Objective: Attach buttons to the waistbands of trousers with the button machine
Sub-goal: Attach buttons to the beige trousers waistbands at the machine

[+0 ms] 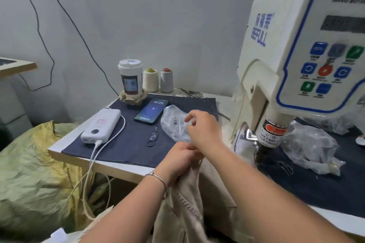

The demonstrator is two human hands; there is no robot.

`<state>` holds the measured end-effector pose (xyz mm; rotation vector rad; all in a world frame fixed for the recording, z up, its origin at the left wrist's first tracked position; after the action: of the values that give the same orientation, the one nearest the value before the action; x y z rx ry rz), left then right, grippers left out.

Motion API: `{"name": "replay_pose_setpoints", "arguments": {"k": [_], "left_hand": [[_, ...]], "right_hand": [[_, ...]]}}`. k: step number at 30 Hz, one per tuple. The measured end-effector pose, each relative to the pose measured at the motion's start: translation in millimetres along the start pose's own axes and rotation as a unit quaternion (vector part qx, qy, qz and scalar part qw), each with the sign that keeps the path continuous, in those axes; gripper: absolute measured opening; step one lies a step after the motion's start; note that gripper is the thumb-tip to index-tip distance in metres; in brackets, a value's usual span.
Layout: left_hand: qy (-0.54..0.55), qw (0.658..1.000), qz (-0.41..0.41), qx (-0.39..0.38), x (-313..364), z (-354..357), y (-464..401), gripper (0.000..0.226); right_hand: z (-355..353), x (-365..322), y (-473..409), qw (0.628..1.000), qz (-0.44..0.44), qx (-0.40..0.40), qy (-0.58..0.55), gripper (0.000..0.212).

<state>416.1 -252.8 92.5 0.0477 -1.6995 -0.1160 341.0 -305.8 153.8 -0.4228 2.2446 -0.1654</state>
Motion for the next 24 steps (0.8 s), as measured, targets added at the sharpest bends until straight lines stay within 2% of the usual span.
{"name": "replay_pose_setpoints", "arguments": {"k": [3,6,12,15,24], "left_hand": [[0.016,1.000,0.007,-0.009,-3.5,-0.1,-1.4,0.014],[0.024,1.000,0.015,-0.012,-6.8,-0.2,-3.6,0.016],[0.026,0.999,0.004,0.022,-8.7,-2.1,-9.3,0.018],[0.025,0.999,0.009,0.030,-10.0,-3.0,-10.6,0.026],[-0.007,0.999,0.010,0.052,-11.5,-4.4,-10.2,0.019]], "right_hand": [[30.6,7.0,-48.1,0.979,0.013,-0.115,0.168,0.033],[56.6,16.9,-75.7,0.958,0.033,-0.147,0.245,0.037],[73.8,17.9,-96.0,0.957,0.045,-0.112,0.264,0.046],[79.1,19.6,-100.9,0.963,0.044,-0.120,0.236,0.039],[84.8,19.2,-101.0,0.964,0.022,-0.117,0.239,0.033]]}}
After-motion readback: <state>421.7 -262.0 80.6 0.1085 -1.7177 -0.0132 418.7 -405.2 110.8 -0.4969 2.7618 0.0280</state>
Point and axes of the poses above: each hand's wrist, its own y-axis away from the middle knuckle, its own z-axis out of the palm, x = y × z, the point moved 1 cm from there along -y, towards the middle knuckle, and after that the axes turned 9 degrees about -y, right-handed, at the moved point
